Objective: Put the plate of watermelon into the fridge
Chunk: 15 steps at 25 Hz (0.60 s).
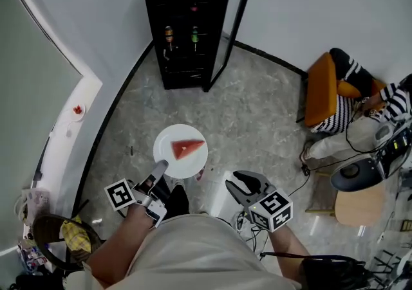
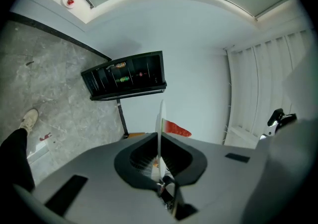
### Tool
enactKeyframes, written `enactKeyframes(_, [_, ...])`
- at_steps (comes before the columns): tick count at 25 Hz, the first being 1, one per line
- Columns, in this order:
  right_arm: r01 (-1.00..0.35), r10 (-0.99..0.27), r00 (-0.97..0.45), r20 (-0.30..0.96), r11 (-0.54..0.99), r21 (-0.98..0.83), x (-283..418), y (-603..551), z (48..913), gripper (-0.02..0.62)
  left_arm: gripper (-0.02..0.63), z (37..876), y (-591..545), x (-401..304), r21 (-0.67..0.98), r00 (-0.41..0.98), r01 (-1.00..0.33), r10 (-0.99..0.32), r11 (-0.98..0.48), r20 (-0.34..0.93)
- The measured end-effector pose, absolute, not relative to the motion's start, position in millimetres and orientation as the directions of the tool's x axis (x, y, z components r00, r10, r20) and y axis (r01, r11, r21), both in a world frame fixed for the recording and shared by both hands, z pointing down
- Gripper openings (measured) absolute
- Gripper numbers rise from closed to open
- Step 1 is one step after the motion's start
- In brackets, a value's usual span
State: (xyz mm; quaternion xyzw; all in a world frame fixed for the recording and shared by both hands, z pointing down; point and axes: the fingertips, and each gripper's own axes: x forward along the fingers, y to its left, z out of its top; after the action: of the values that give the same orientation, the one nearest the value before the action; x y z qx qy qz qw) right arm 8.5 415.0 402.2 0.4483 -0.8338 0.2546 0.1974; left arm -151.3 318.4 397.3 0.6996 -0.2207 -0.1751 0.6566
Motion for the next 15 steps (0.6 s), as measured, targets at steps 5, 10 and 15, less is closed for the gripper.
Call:
enactKeyframes(5, [-0.877, -0.674, -0.47, 0.57, 0.43, -0.215, 7, 321, 390, 0.129, 0.02, 392, 223, -143, 0.994, 0.869, -0.091, -0.493, -0.066, 0.047])
enactKeyframes(10, [-0.895, -0.719, -0.44, 0.538, 0.398, -0.2, 8, 237, 398, 0.127, 0.02, 408, 145, -134, 0.988, 0.887, -0.121, -0.458, -0.095, 0.064])
enactKeyframes(15, [-0.891, -0.695, -0.445, 0.565, 0.407, -0.201, 1, 175, 399, 0.127, 0.02, 417, 72, -129, 0.992, 0.876, -0.105, -0.479, -0.07, 0.059])
